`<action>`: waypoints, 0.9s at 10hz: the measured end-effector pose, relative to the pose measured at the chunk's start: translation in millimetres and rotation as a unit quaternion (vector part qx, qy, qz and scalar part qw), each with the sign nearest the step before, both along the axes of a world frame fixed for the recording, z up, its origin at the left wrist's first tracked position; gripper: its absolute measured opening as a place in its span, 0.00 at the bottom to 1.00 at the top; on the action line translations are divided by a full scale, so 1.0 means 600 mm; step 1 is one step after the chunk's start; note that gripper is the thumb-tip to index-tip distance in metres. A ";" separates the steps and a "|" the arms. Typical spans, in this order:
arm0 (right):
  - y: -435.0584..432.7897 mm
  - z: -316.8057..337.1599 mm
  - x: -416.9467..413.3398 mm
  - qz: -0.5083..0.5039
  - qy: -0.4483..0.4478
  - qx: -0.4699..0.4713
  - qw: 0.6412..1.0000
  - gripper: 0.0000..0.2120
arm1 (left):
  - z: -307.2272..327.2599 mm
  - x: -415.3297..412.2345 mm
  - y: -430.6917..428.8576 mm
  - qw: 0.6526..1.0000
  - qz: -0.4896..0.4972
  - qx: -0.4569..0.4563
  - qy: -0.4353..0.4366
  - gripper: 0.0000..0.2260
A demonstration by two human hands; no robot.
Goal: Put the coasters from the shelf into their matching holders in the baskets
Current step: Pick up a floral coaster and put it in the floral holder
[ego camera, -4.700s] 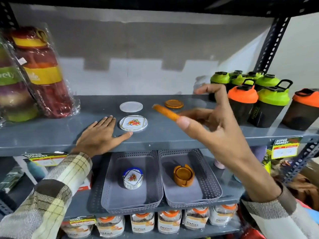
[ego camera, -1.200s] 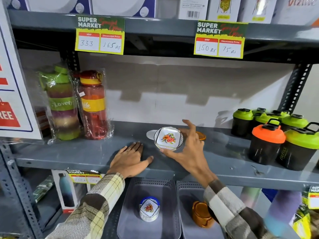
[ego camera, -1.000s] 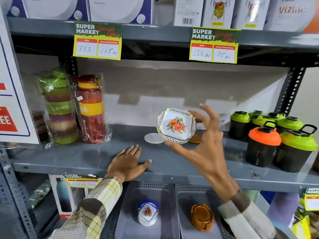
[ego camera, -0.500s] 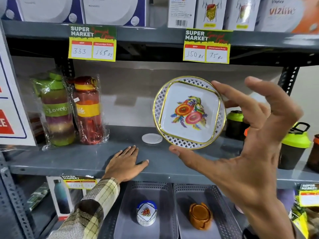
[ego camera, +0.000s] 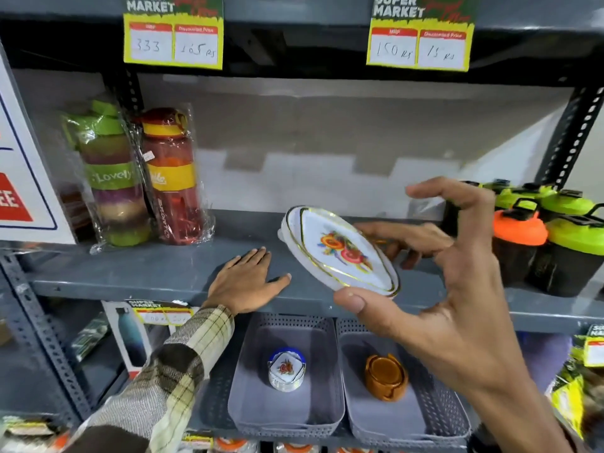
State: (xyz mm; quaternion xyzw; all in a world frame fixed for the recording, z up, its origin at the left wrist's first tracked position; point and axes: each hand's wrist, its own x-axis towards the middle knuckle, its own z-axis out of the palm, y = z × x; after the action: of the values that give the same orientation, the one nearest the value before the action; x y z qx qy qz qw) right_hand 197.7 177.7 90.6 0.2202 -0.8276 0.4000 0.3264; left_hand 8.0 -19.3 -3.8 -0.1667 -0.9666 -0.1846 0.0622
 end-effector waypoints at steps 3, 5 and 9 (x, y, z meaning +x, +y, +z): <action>-0.001 -0.167 -0.040 0.002 -0.090 -0.017 0.996 0.38 | -0.032 -0.057 0.000 0.992 0.012 -0.126 0.023 0.42; 0.000 -0.322 -0.138 -0.043 -0.209 0.035 0.976 0.37 | -0.038 -0.065 -0.002 0.992 0.021 -0.122 0.030 0.44; -0.016 -0.581 -0.327 -0.107 -0.400 0.158 0.897 0.38 | -0.038 -0.062 0.001 0.993 0.021 -0.105 0.058 0.43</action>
State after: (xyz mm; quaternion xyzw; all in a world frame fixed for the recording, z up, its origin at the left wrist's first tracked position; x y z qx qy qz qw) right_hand 1.6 167.8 -258.0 0.0001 -0.9593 0.2808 -0.0299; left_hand -28.9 -19.0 -26.4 -0.1625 -0.9787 -0.0711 0.1038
